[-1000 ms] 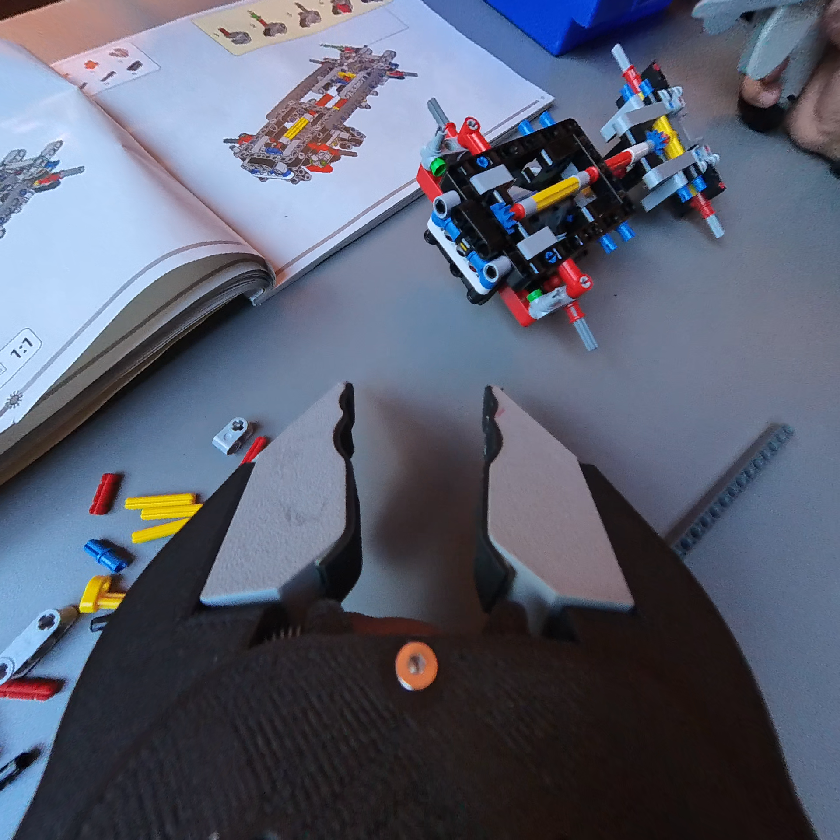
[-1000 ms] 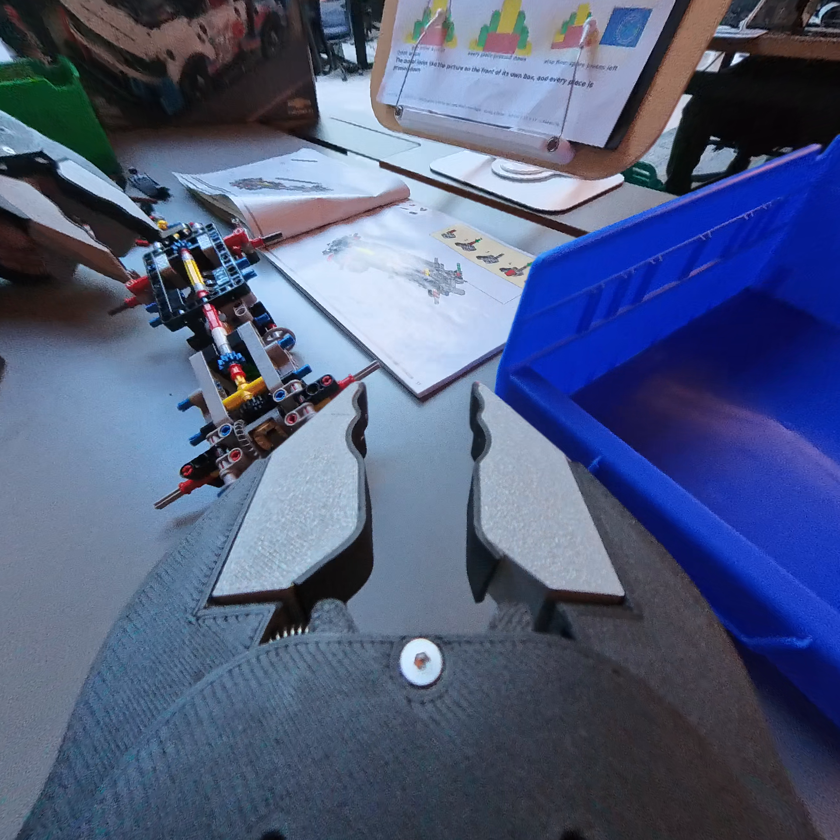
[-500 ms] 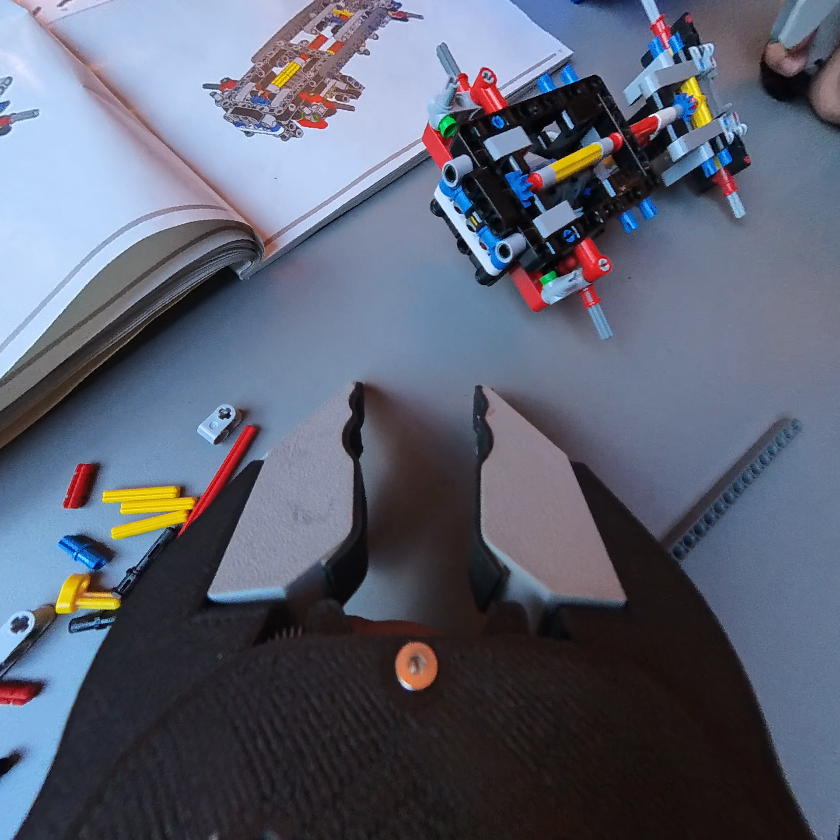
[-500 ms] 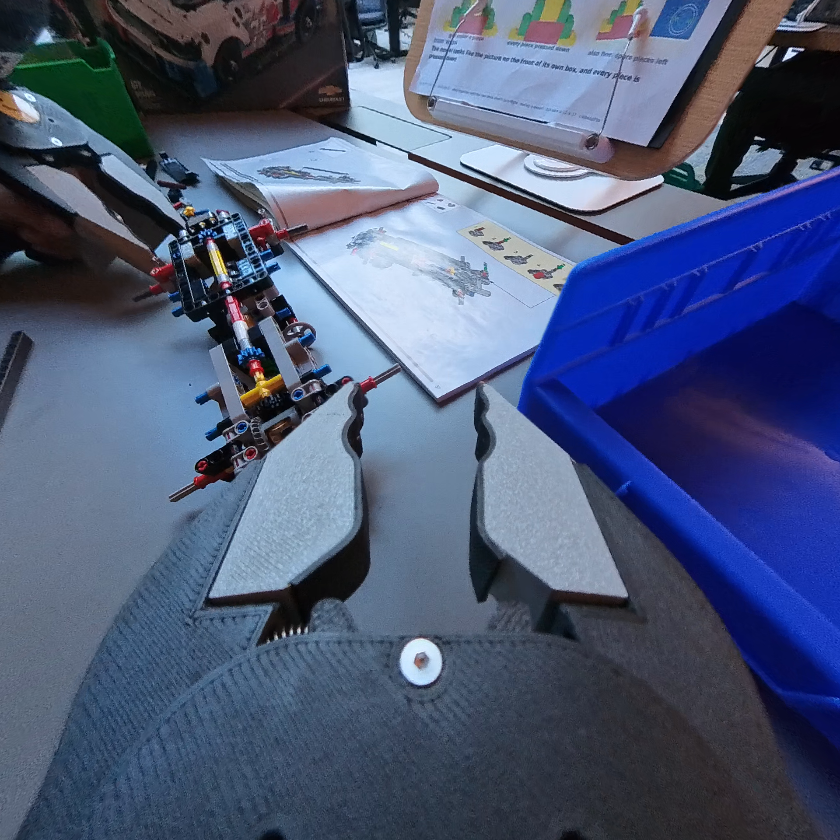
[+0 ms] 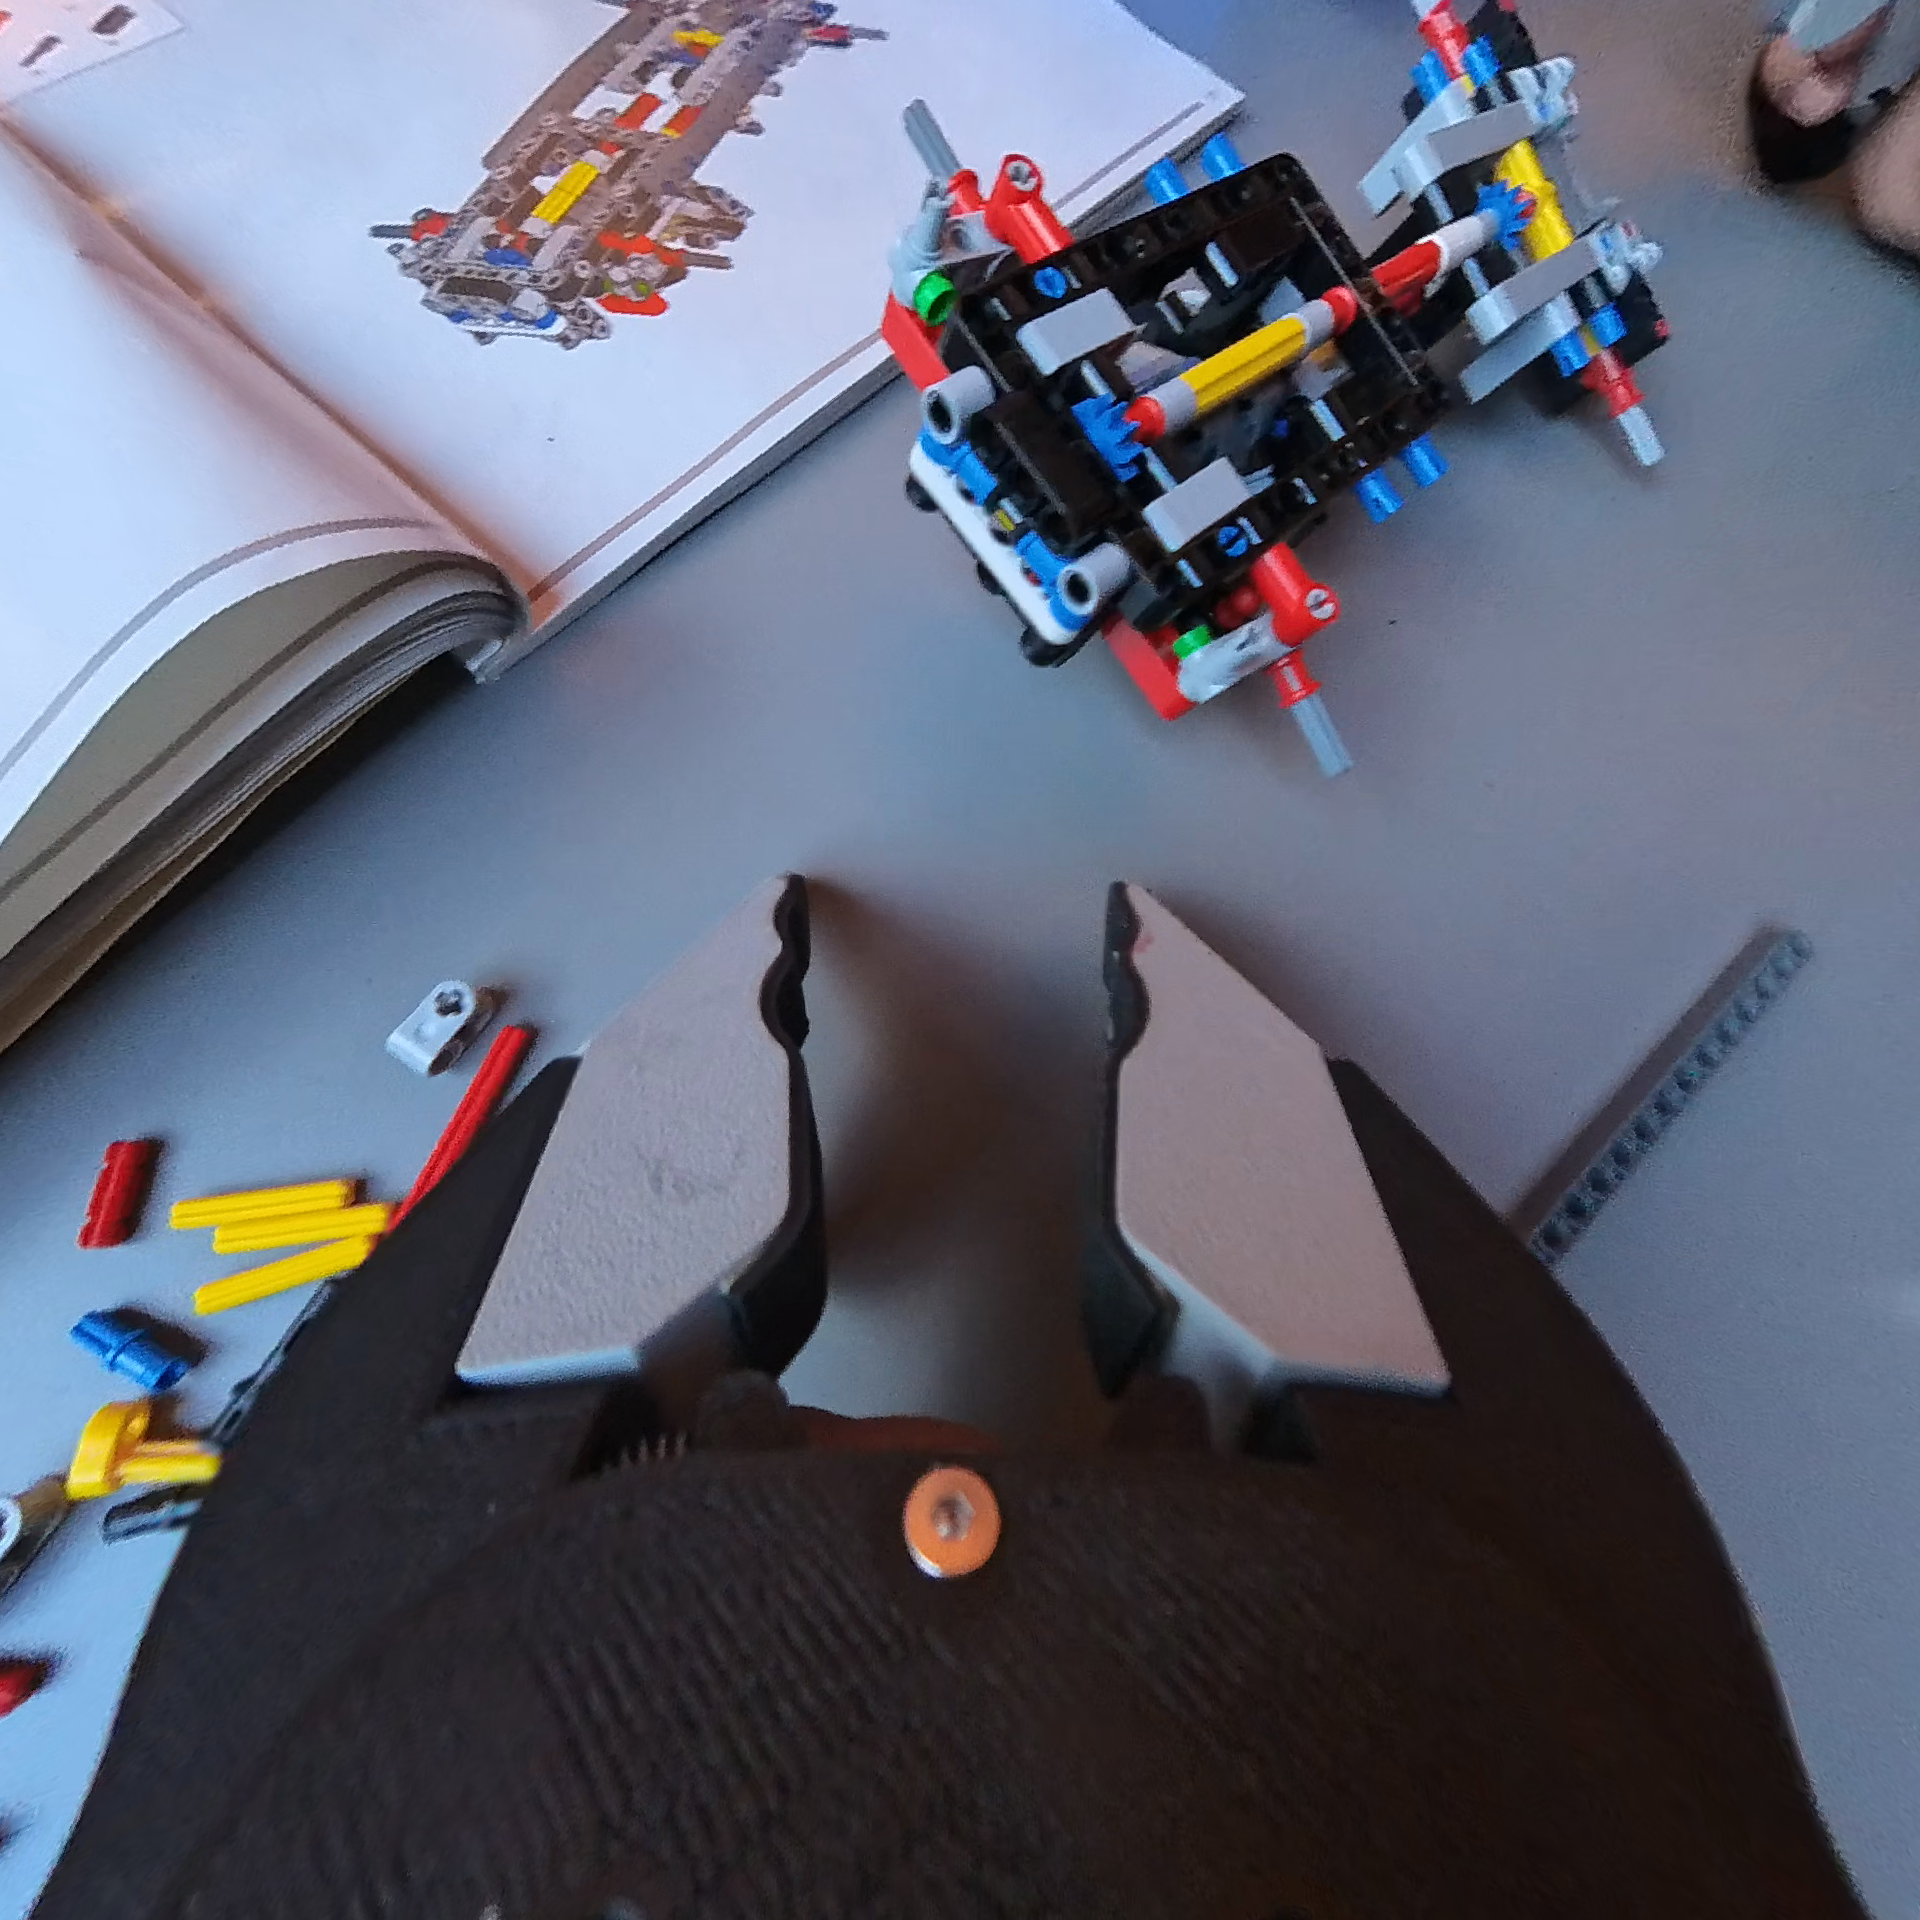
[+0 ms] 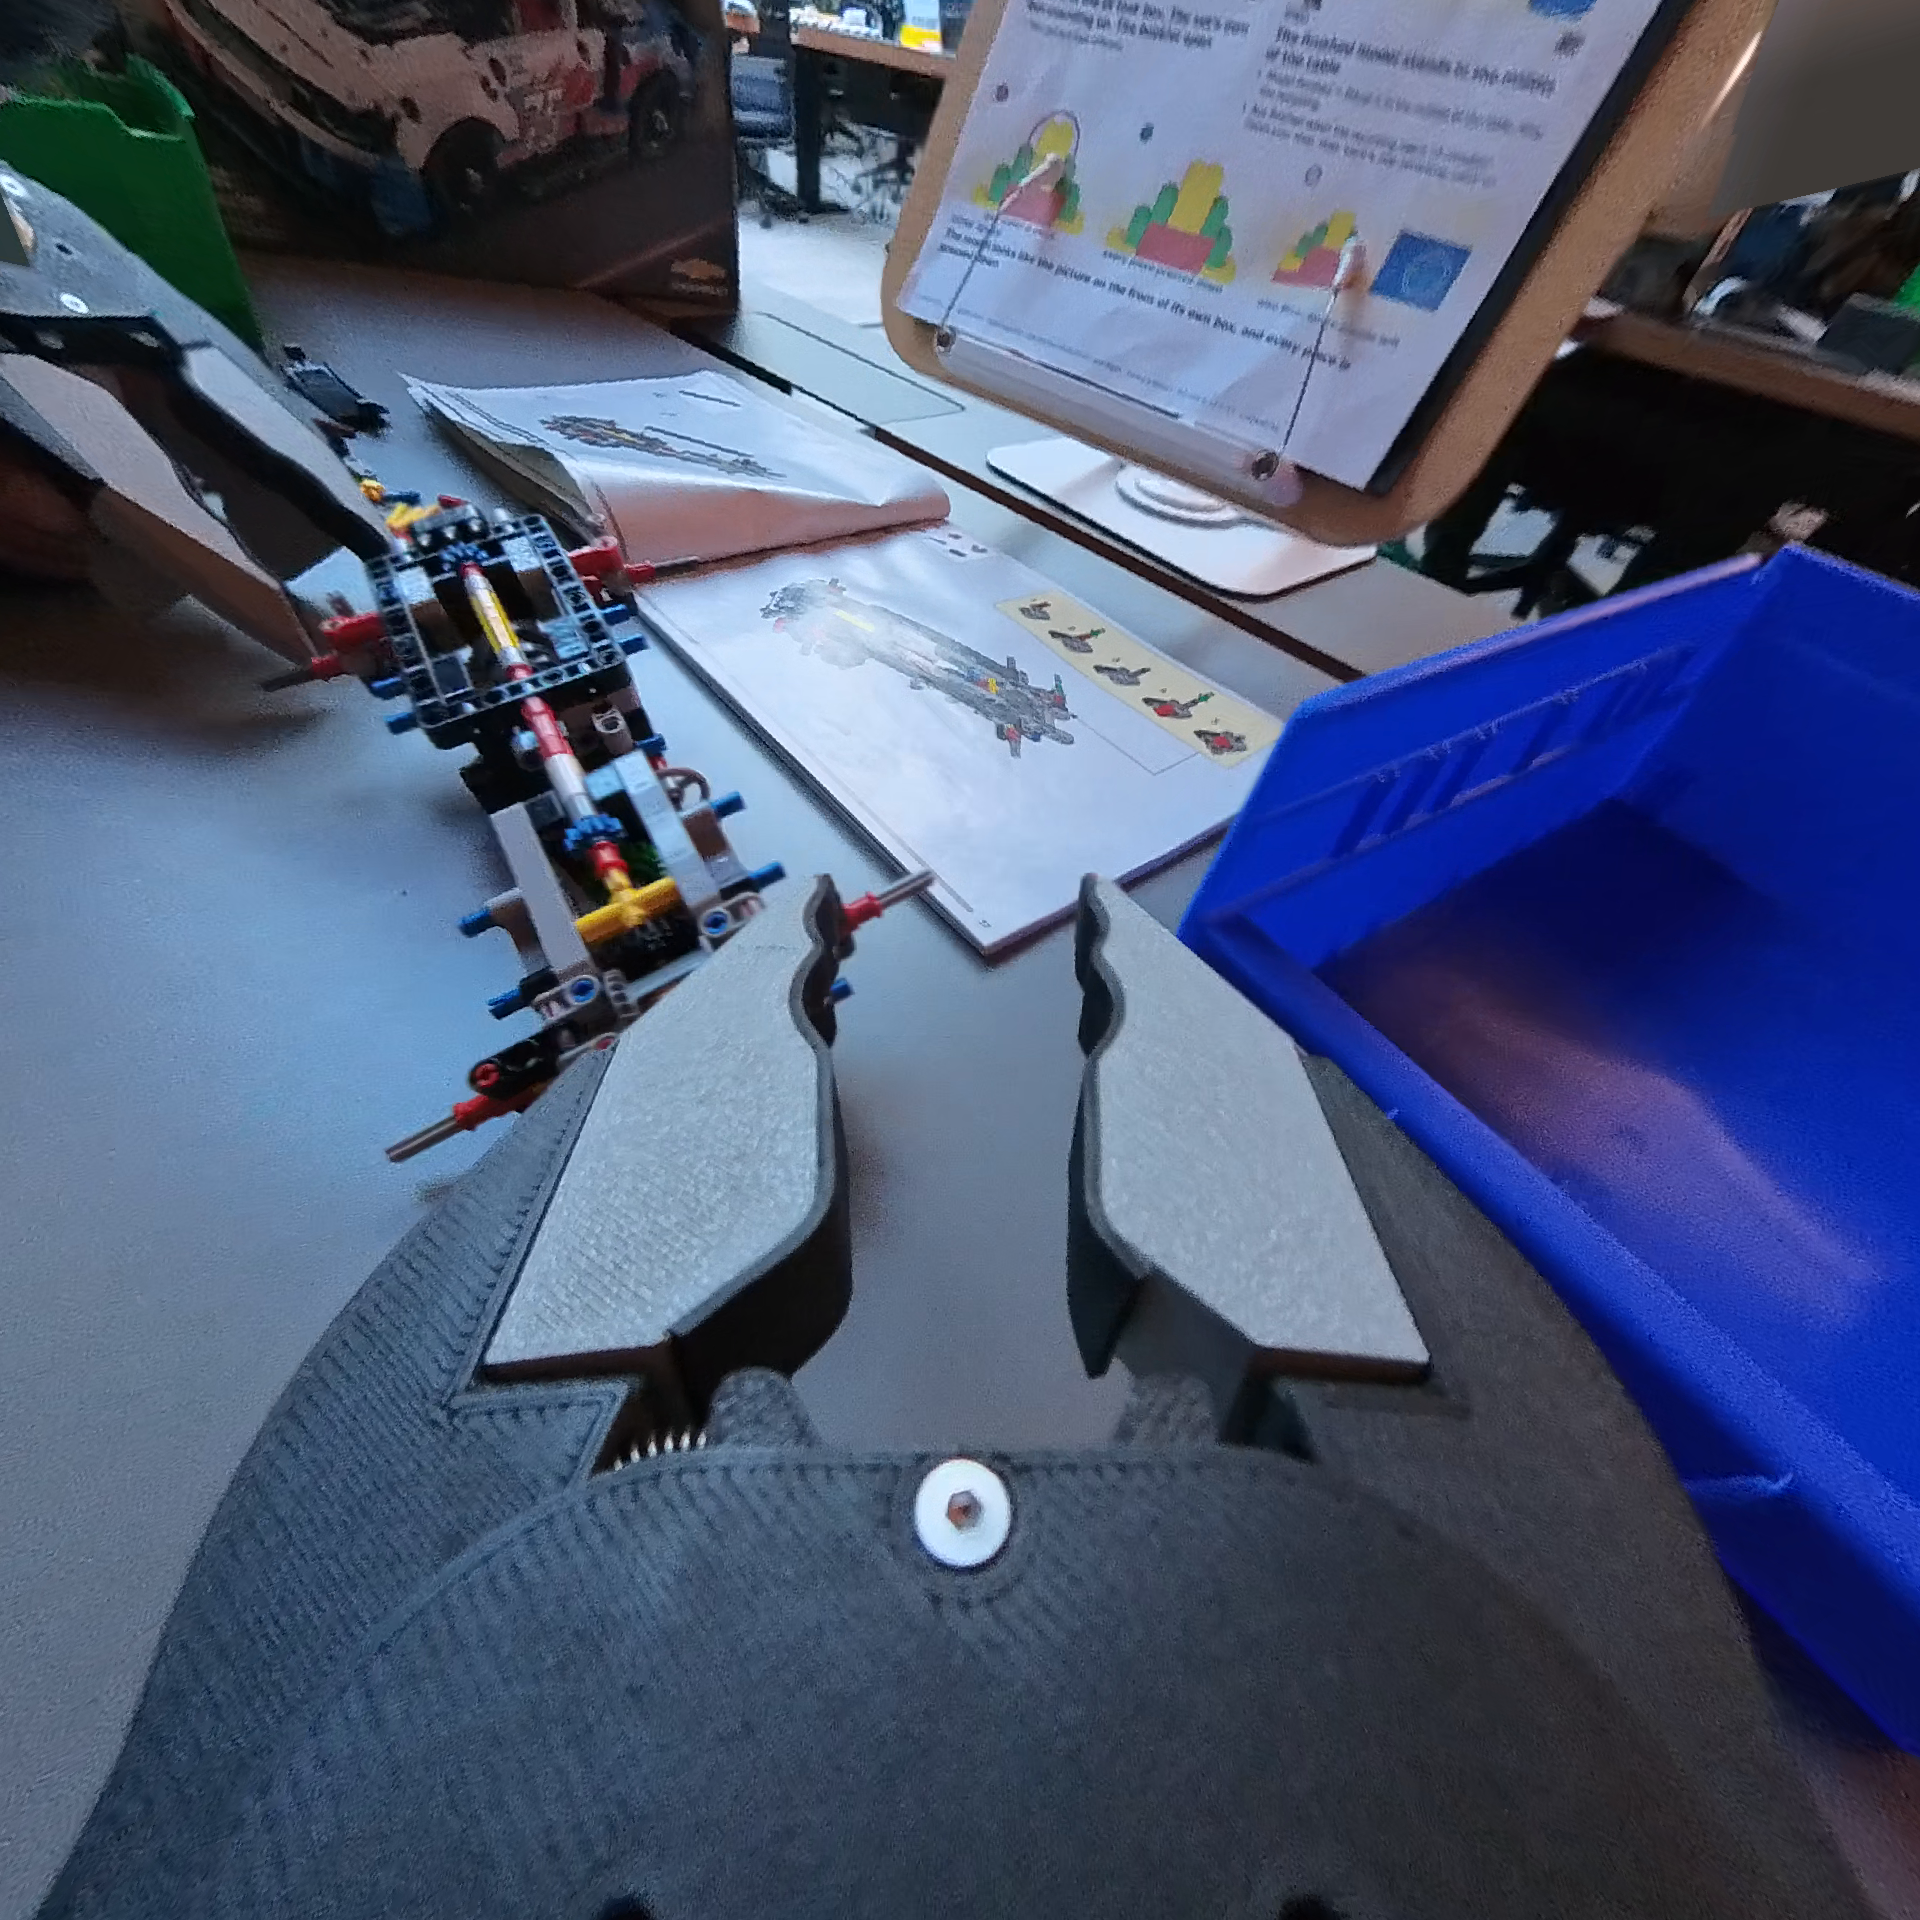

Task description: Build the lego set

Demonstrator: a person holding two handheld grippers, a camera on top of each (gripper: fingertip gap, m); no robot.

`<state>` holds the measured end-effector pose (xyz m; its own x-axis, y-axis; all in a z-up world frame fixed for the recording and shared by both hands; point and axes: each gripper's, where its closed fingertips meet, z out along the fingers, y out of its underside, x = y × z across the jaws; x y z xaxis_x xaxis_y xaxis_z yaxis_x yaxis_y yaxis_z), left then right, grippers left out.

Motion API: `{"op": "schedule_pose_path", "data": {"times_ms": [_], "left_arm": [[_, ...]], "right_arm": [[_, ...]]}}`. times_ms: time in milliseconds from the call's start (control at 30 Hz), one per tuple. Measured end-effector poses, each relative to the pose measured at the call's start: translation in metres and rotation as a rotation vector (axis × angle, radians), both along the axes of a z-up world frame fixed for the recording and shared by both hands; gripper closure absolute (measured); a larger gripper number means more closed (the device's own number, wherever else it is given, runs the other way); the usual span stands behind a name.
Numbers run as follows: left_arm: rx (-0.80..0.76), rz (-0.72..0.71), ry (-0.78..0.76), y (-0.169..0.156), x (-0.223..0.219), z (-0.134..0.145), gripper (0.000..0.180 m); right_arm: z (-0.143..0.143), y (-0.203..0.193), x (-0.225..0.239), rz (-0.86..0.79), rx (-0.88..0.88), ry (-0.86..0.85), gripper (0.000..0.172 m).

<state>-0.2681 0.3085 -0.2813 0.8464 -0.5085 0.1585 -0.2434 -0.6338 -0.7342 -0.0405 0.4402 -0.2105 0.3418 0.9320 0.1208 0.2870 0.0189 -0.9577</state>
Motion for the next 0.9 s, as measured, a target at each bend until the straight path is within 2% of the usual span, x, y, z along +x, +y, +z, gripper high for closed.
{"op": "schedule_pose_path", "data": {"times_ms": [200,267,367,467,600,767,900], "left_arm": [[-0.004,-0.024,-0.012,0.000,0.010,0.000,0.125],[-0.002,-0.023,-0.004,0.000,0.010,0.000,0.126],[0.002,-0.019,0.007,0.000,0.009,0.000,0.126],[-0.002,-0.007,-0.003,0.000,0.008,0.000,0.128],[-0.007,0.004,-0.015,-0.001,0.008,0.000,0.129],[-0.009,0.005,-0.022,-0.002,0.008,0.000,0.129],[-0.011,0.005,-0.025,-0.003,0.007,0.001,0.129]], "right_arm": [[0.000,-0.033,-0.013,0.021,0.051,-0.027,0.129],[0.008,-0.046,-0.014,0.007,0.087,-0.012,0.136],[0.017,-0.087,-0.028,0.063,0.113,0.011,0.140],[-0.007,-0.145,-0.058,0.214,0.043,-0.095,0.141],[-0.037,-0.205,-0.091,0.371,-0.048,-0.226,0.133],[-0.061,-0.233,-0.110,0.466,-0.028,-0.388,0.125],[-0.073,-0.239,-0.113,0.508,-0.065,-0.469,0.134]]}}
